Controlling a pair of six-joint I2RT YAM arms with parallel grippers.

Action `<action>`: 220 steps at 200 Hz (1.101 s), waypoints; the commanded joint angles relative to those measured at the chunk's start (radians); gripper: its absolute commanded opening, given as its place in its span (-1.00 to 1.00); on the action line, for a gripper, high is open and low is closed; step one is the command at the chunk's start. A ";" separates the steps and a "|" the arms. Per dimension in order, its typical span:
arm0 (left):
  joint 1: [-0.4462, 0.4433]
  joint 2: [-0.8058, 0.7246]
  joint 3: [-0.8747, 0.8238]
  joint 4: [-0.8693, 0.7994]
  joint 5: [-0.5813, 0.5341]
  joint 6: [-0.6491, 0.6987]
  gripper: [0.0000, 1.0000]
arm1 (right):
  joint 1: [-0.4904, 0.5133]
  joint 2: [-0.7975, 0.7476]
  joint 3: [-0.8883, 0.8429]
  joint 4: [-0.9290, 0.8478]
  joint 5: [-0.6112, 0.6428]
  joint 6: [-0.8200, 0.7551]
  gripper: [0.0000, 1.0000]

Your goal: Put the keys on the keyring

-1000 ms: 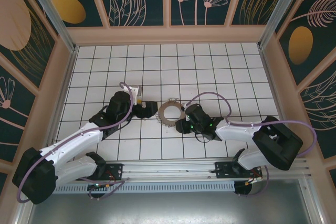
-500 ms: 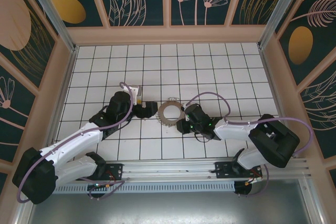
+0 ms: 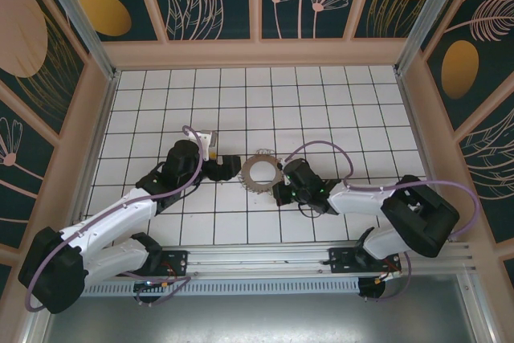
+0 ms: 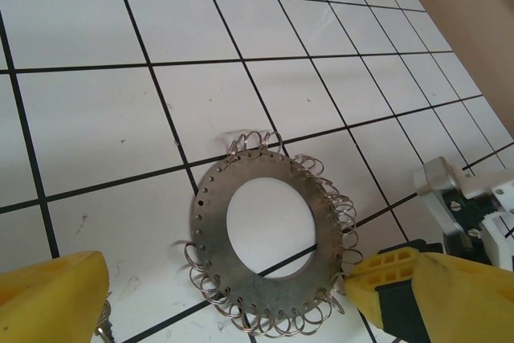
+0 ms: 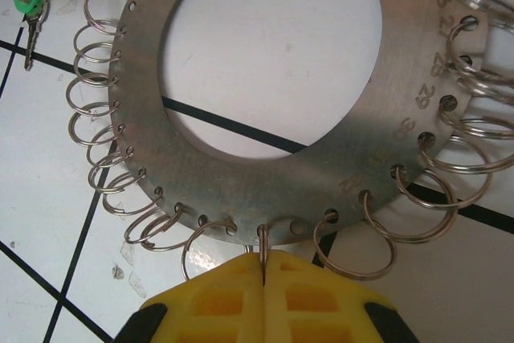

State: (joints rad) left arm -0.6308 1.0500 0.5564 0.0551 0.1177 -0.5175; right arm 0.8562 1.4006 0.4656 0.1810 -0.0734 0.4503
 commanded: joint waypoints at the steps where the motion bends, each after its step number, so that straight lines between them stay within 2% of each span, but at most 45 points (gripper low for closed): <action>1: -0.006 -0.021 0.017 -0.010 -0.022 0.024 0.96 | -0.003 -0.072 -0.019 -0.035 0.054 -0.054 -1.00; 43: -0.006 -0.063 0.019 -0.015 0.001 0.073 0.97 | 0.041 -0.323 -0.059 -0.027 0.084 -0.230 -1.00; 83: -0.006 -0.114 0.023 0.057 0.133 0.099 0.97 | 0.074 -0.506 -0.079 0.009 0.045 -0.439 -1.00; 104: -0.007 -0.131 0.034 0.073 0.204 0.105 0.88 | 0.093 -0.566 -0.087 0.035 0.007 -0.540 -1.00; 126: -0.006 -0.160 0.023 0.111 0.270 0.107 0.67 | 0.097 -0.590 -0.082 0.060 -0.032 -0.618 -1.00; 163: -0.008 -0.225 -0.018 0.246 0.419 0.071 0.58 | 0.099 -0.600 -0.090 0.147 -0.140 -0.684 -1.00; 220: -0.023 -0.280 -0.066 0.414 0.562 0.027 0.37 | 0.099 -0.675 -0.146 0.334 -0.308 -0.651 -1.00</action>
State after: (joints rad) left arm -0.6392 0.7837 0.5079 0.3489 0.5797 -0.4644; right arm 0.9493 0.7750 0.3328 0.3454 -0.2687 -0.2024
